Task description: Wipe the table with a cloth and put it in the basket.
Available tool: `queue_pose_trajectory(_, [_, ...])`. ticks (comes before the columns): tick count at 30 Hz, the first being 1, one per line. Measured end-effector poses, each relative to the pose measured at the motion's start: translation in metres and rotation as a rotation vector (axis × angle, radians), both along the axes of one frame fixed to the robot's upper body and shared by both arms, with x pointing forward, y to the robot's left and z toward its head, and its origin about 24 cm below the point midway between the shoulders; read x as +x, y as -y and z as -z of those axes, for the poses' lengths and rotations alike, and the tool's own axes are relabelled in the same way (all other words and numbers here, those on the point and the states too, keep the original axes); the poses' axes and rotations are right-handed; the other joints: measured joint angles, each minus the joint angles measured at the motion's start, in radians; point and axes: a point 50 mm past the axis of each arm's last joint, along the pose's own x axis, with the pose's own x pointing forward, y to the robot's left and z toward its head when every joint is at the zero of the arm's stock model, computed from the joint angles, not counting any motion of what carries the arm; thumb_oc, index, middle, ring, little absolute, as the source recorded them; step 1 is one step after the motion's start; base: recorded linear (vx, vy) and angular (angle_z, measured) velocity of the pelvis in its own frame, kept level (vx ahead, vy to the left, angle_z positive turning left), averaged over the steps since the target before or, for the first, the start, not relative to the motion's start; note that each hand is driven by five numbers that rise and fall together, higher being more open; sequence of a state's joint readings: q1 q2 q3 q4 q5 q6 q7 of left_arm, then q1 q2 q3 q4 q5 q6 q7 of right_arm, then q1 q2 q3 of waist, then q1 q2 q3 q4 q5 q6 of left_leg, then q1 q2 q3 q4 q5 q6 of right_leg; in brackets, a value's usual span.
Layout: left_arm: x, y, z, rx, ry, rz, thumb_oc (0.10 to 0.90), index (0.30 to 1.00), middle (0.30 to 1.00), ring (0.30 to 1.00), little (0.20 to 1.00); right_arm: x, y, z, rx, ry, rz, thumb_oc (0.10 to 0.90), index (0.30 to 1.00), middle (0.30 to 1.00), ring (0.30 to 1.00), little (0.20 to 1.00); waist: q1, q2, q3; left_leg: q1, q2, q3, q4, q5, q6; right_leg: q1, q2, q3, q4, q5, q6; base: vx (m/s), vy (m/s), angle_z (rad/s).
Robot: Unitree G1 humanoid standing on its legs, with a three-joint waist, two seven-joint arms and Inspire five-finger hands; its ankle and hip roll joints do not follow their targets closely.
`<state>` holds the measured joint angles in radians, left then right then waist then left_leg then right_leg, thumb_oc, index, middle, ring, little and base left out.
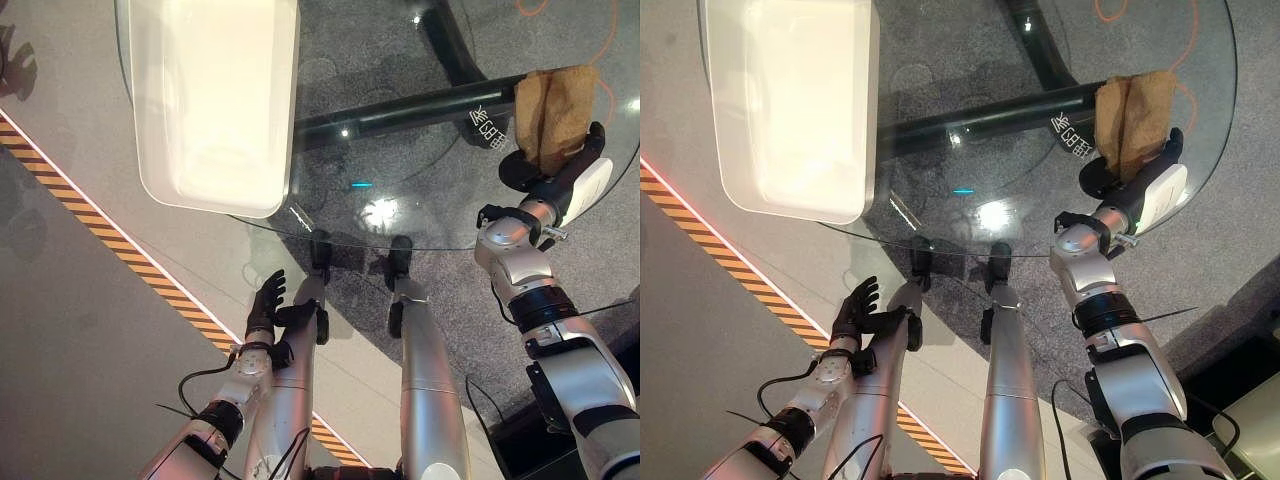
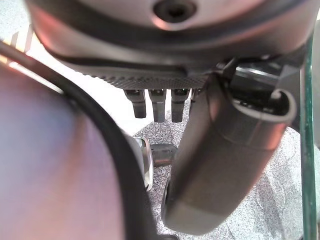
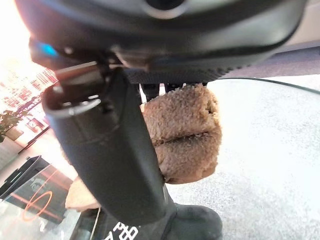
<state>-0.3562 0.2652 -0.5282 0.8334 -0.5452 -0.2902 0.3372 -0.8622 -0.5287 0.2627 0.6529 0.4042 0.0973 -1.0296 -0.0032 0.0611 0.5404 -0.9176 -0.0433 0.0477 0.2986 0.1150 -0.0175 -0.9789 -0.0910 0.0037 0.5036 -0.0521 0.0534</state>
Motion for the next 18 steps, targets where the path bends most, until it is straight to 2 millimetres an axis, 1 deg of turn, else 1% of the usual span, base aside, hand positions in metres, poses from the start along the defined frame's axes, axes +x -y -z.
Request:
queue_pose_trajectory(1, [0.0,0.0,0.0,0.0,0.0,0.0,0.8,0.9,0.9,0.9,0.9,0.0,0.002,-0.001,0.009,0.004,-0.002,0.696,0.811,0.811,0.811,0.796,0.0,0.0,0.0,0.0,0.0,0.0,0.0,0.0,0.0,0.0,0.0,0.0,0.0,0.0,0.0,0.0,0.0,0.0])
queue_pose_trajectory(2, [0.0,0.0,0.0,0.0,0.0,0.0,0.8,0.9,0.9,0.9,0.9,0.0,0.004,-0.002,0.021,0.01,-0.005,0.358,0.521,0.521,0.521,0.458,0.0,0.0,0.0,0.0,0.0,0.0,0.0,0.0,0.0,0.0,0.0,0.0,0.0,0.0,0.0,0.0,0.0,0.0])
queue_pose_trajectory(3, [0.0,0.0,0.0,0.0,0.0,0.0,0.8,0.9,0.9,0.9,0.9,0.0,0.005,-0.003,0.025,0.012,-0.008,0.295,0.467,0.467,0.467,0.395,0.0,0.0,0.0,0.0,0.0,0.0,0.001,0.0,0.0,0.0,0.0,0.0,0.0,0.0,0.0,0.0,0.0,0.0])
queue_pose_trajectory(4, [0.0,0.0,0.0,0.0,0.0,0.0,0.8,0.9,0.9,0.9,0.9,-0.001,0.01,-0.003,0.022,0.008,0.001,0.1,0.3,0.3,0.3,0.2,0.001,0.0,0.0,-0.001,0.0,-0.001,0.0,-0.001,0.001,0.0,0.0,0.0,0.0,0.0,0.0,0.0,0.0,0.0])
queue_pose_trajectory(5, [0.0,0.0,0.0,0.0,0.0,0.0,0.8,0.9,0.9,0.9,0.9,0.0,0.011,-0.004,0.023,0.01,0.005,0.1,0.3,0.3,0.3,0.2,0.001,0.0,0.0,-0.001,0.0,-0.001,0.0,-0.001,0.001,0.0,0.0,0.0,0.0,0.0,-0.001,0.0,0.0,0.0])
queue_pose_trajectory(9, [0.0,0.0,-0.001,-0.012,0.002,-0.005,0.8,0.9,0.9,0.9,0.9,-0.003,0.034,-0.012,0.054,0.02,0.01,0.1,0.3,0.3,0.3,0.2,0.0,-0.001,0.0,-0.004,0.0,-0.002,0.002,0.0,0.0,-0.002,0.0,0.0,0.0,0.001,-0.001,0.0,0.0,0.0])
queue_pose_trajectory(11, [0.0,-0.001,-0.001,-0.014,0.002,-0.007,0.8,0.9,0.9,0.9,0.9,-0.003,0.04,-0.015,0.077,0.025,-0.002,0.1,0.3,0.3,0.3,0.2,-0.001,-0.001,0.0,-0.005,0.0,-0.002,0.001,0.0,-0.001,-0.003,0.002,0.0,0.0,0.001,-0.001,0.0,0.0,0.0])
queue_pose_trajectory(18, [0.0,-0.002,-0.001,-0.015,0.001,-0.008,0.8,0.9,0.9,0.9,0.9,-0.002,0.042,-0.016,0.101,0.041,-0.02,0.1,0.3,0.3,0.3,0.2,-0.003,0.0,-0.001,-0.004,0.004,-0.002,0.003,0.002,-0.002,-0.003,0.006,0.0,0.0,0.005,-0.006,0.0,0.0,0.0])
